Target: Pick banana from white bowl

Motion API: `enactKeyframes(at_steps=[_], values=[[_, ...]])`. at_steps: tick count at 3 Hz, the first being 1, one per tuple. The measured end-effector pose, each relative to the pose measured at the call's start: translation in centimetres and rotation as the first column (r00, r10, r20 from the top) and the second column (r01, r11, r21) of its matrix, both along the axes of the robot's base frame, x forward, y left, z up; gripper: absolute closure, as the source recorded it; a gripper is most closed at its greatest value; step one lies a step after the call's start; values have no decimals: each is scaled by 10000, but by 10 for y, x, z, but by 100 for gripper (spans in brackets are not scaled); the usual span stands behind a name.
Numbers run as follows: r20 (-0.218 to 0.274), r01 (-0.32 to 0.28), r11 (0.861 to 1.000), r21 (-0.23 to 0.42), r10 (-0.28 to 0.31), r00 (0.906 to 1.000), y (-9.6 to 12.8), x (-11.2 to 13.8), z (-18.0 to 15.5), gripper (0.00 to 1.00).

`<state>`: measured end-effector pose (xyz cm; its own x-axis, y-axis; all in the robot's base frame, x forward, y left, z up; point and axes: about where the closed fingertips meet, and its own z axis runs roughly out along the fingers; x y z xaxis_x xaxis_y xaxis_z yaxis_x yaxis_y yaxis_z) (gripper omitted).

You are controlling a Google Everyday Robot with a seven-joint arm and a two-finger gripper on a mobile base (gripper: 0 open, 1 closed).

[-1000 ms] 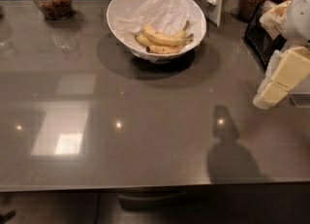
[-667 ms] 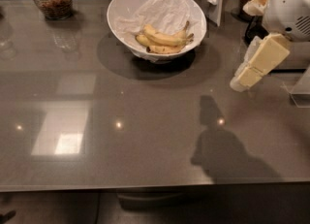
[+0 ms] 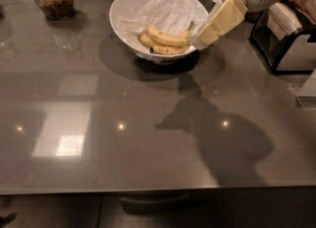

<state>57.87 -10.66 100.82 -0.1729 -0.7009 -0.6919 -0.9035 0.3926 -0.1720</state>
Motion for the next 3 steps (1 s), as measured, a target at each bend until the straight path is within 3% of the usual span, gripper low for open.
enactKeyframes(at_steps=[1, 3], values=[[-568, 293, 9975, 637, -257, 9981, 34, 48, 8, 0], [-281, 306, 9955, 892, -282, 9992, 47, 59, 18, 0]])
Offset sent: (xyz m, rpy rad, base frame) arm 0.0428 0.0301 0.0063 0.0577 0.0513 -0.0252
